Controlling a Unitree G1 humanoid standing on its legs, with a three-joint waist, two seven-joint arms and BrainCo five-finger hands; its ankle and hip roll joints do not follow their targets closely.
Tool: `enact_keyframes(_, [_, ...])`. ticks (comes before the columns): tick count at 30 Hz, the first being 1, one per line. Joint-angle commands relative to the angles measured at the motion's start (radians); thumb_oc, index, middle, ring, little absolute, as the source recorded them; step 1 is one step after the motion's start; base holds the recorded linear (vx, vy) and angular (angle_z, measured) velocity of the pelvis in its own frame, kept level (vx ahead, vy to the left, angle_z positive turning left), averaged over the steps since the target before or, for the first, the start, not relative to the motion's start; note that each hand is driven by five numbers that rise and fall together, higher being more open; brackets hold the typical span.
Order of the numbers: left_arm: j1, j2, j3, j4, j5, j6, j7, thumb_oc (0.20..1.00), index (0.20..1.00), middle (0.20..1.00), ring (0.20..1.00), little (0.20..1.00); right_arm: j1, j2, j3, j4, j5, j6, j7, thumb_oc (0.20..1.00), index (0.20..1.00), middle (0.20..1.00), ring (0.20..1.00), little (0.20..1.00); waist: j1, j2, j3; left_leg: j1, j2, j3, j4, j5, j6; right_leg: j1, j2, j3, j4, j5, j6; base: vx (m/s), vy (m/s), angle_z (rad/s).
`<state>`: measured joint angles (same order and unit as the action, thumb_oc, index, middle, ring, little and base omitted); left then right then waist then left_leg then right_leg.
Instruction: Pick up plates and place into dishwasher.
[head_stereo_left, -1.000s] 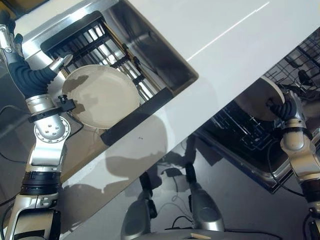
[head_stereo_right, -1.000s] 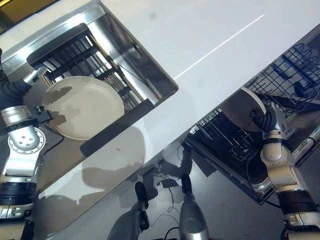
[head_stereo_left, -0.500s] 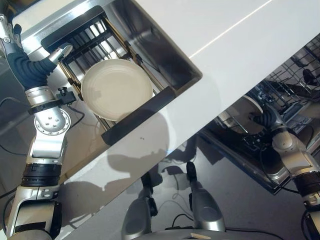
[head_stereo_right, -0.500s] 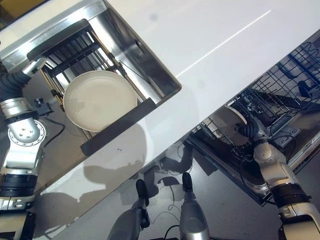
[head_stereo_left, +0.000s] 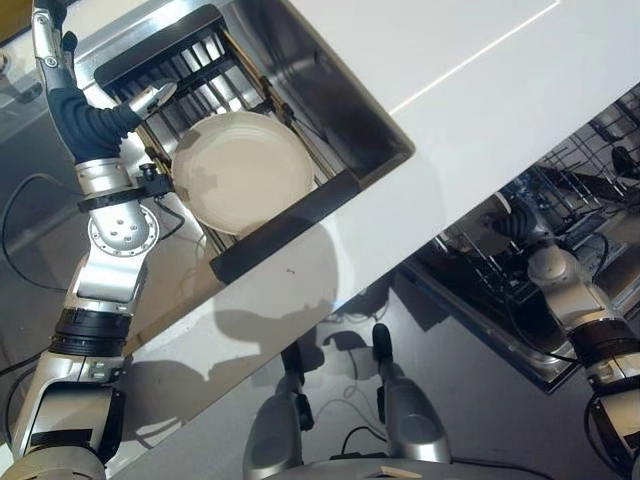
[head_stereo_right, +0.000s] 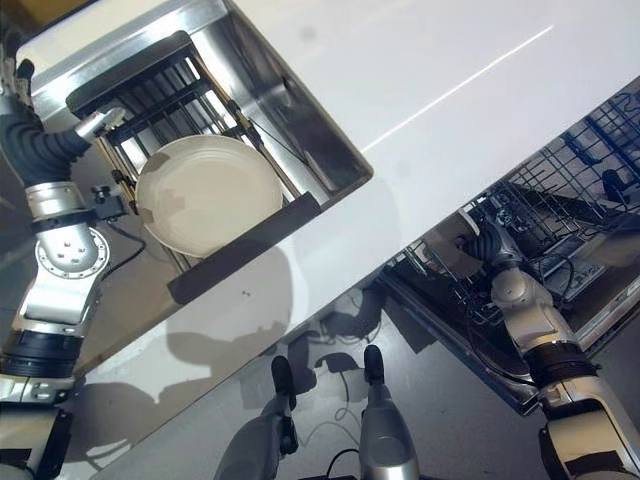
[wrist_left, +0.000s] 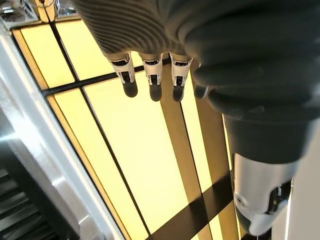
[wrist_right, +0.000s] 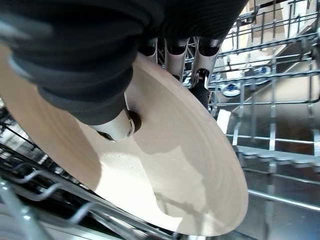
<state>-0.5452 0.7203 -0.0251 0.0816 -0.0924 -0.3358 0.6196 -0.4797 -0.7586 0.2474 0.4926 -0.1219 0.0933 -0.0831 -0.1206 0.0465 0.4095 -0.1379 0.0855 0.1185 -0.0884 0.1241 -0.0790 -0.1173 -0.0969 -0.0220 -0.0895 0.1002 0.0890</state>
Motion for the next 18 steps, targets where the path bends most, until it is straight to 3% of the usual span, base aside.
enact_keyframes(1, [-0.082, 0.031, 0.004, 0.033, 0.003, -0.018, 0.029, 1.000, 1.000, 1.000, 1.000, 1.000, 0.057, 0.088, 0.131, -0.031, 0.062, -0.046, 0.027, 1.000, 1.000, 1.000, 1.000, 1.000, 0.027, -0.021, -0.030, -0.007, 0.019, -0.026, 0.021, -0.030, -0.025, -0.078, -0.041, -0.015, 0.084, -0.002, 0.020, 0.01, 0.001, 0.14])
enact_keyframes(8, [-0.005, 0.014, 0.049, 0.009, 0.009, -0.033, 0.012, 1.000, 1.000, 1.000, 1.000, 1.000, 0.150, 0.093, 0.029, -0.103, 0.076, -0.073, -0.012, 1.000, 1.000, 1.000, 1.000, 1.000, 0.024, -0.041, -0.080, 0.029, 0.027, -0.019, 0.023, -0.039, -0.021, -0.042, -0.033, -0.014, 0.078, -0.004, 0.022, 0.04, 0.001, 0.05])
enact_keyframes(18, [0.172, -0.041, 0.142, -0.032, 0.039, -0.056, -0.024, 1.000, 1.000, 1.000, 1.000, 1.000, 0.326, 0.125, -0.133, -0.256, 0.011, -0.070, 0.006, 1.000, 1.000, 1.000, 1.000, 1.000, 0.002, -0.064, -0.185, 0.106, 0.043, -0.004, 0.014, -0.055, -0.017, 0.033, -0.017, 0.002, 0.053, -0.007, 0.025, 0.07, 0.020, -0.02])
